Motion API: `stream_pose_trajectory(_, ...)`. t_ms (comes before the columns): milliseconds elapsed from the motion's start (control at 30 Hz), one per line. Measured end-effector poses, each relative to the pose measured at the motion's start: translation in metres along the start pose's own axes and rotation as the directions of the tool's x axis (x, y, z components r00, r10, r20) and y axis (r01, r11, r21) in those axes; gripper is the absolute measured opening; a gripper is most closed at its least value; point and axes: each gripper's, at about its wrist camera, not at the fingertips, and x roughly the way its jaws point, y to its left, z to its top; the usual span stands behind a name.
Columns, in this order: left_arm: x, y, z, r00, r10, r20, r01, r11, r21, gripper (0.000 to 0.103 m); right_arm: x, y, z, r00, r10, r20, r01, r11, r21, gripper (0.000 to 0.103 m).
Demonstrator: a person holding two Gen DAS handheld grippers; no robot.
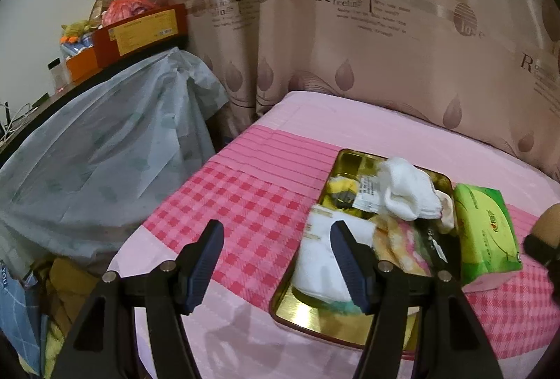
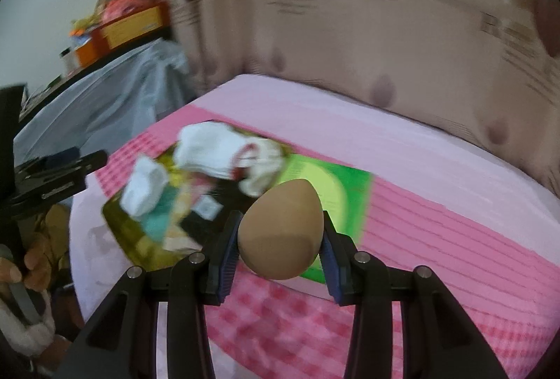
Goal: Organize soft objects
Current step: 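Carry the tan sponge into the gold tin and open the right tool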
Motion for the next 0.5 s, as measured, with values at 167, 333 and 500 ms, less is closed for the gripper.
stream_pose_trajectory(167,0.002,0.003,0.001,1.000,0.001,-0.009,-0.001,1.000,-0.013,0.065,0.028,0.039,0.004,0.998,0.050,-0.030,-0.052,0.996,-0.069,0.039)
stream_pose_trajectory(333,0.005,0.008,0.003,1.000,0.009,-0.016,-0.009,0.999,-0.033,0.065,0.055,0.062,0.007,0.996,0.071,-0.060,-0.077,0.991,-0.105,0.039)
stream_pose_trajectory(500,0.008,0.010,0.003,1.000,0.015,-0.027,-0.016,0.999,-0.045,0.065,0.073,0.071,0.012,0.995,0.069,-0.070,-0.077,0.991,-0.110,0.039)
